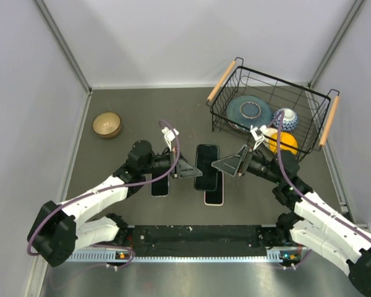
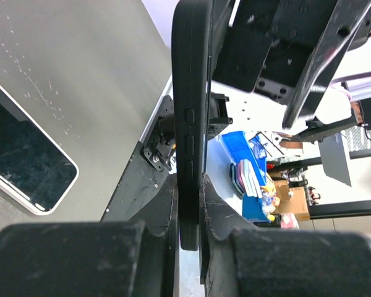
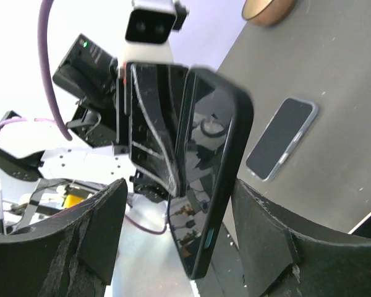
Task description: Put the phone into the phone case
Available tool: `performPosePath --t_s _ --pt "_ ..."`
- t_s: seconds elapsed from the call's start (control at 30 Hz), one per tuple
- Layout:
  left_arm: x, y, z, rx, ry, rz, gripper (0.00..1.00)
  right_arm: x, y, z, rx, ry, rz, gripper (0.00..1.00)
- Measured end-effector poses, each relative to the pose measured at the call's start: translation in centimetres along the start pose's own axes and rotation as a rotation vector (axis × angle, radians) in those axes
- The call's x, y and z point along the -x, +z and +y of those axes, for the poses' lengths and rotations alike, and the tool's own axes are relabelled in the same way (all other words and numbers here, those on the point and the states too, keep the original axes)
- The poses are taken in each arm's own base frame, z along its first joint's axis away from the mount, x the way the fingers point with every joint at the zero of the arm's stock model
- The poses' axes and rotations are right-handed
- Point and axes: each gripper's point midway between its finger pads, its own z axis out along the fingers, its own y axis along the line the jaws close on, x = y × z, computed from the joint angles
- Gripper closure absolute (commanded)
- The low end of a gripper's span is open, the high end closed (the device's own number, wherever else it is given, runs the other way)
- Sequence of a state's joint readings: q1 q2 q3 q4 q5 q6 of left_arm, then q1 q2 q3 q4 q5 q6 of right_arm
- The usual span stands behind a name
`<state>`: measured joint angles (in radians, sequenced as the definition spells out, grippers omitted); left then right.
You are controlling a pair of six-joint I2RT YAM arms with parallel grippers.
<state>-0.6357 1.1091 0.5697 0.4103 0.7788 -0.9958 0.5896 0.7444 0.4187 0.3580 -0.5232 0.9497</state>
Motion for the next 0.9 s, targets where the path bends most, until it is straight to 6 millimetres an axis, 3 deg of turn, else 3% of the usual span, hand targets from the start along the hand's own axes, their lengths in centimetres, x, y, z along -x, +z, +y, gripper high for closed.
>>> performPosePath --t_s 0.1,0.2,0.3,0.4,0.6,0.7,0.73,0.9 --pt "-0.5 -0.2 -0.2 -0.016 0.004 0.018 1.0 1.8 0.4 -0.1 -0.023 -0.025 -0.027 0.41" --pt "-1.0 -0.3 -0.1 -0.021 0.0 0.035 1.0 2.7 0.7 -0.7 -0.044 -0.035 -0.037 0.59" --pt "-1.0 -0.3 0.0 -0.016 0.005 0.037 1.0 2.7 0.9 -1.4 -0.064 -0.033 -0.021 0.87" --pt "-1.1 -0.4 0.5 0.011 0.02 0.04 1.0 2.4 1.0 -2.4 -0.096 -0.015 -0.008 1.0" --pt "-1.0 -0.4 1.5 0.068 0.047 0.041 1.0 2.2 1.0 -3.2 -0.124 -0.014 0.0 1.0" --pt "-1.2 -0.5 1.9 0.088 0.055 0.042 0.83 1.9 0.9 -3.6 -0.139 -0.015 0.01 1.0" --pt "-1.2 -0.5 2.0 0.094 0.057 0.044 0.68 1.8 0.9 -3.7 -0.14 -0.013 0.014 1.0" --pt "-1.0 -1.1 3.9 0.218 0.036 0.021 0.49 1.8 1.5 -3.8 -0.12 -0.003 0.015 1.0"
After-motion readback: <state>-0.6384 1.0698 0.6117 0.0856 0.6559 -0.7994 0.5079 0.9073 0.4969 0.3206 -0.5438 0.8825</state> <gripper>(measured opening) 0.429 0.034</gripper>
